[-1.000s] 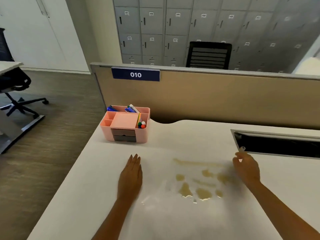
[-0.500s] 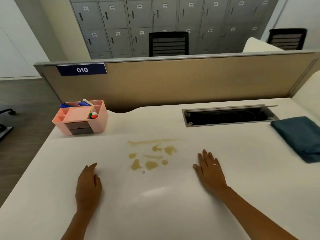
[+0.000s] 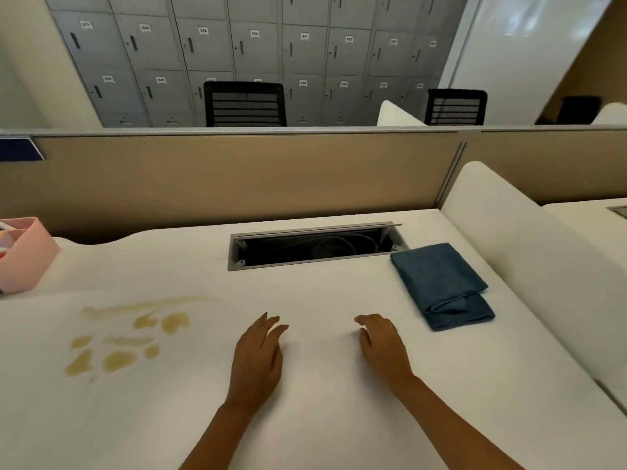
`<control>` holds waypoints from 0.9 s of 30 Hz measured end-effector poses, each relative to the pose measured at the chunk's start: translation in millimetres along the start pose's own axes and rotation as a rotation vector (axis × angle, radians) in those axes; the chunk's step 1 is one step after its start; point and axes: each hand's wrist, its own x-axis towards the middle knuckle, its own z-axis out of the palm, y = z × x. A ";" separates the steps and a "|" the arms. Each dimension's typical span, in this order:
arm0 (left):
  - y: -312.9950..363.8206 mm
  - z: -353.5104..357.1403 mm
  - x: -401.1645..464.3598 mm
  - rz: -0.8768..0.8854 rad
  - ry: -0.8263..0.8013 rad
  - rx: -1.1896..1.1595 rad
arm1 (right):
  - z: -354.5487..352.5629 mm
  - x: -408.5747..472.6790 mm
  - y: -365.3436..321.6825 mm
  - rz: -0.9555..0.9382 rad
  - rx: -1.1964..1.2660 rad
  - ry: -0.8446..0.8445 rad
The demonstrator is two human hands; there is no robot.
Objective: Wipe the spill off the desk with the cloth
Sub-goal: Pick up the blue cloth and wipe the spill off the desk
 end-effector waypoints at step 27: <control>79.5 99.4 66.6 -0.155 -0.225 -0.060 | -114.2 129.5 129.8 0.739 0.608 -0.028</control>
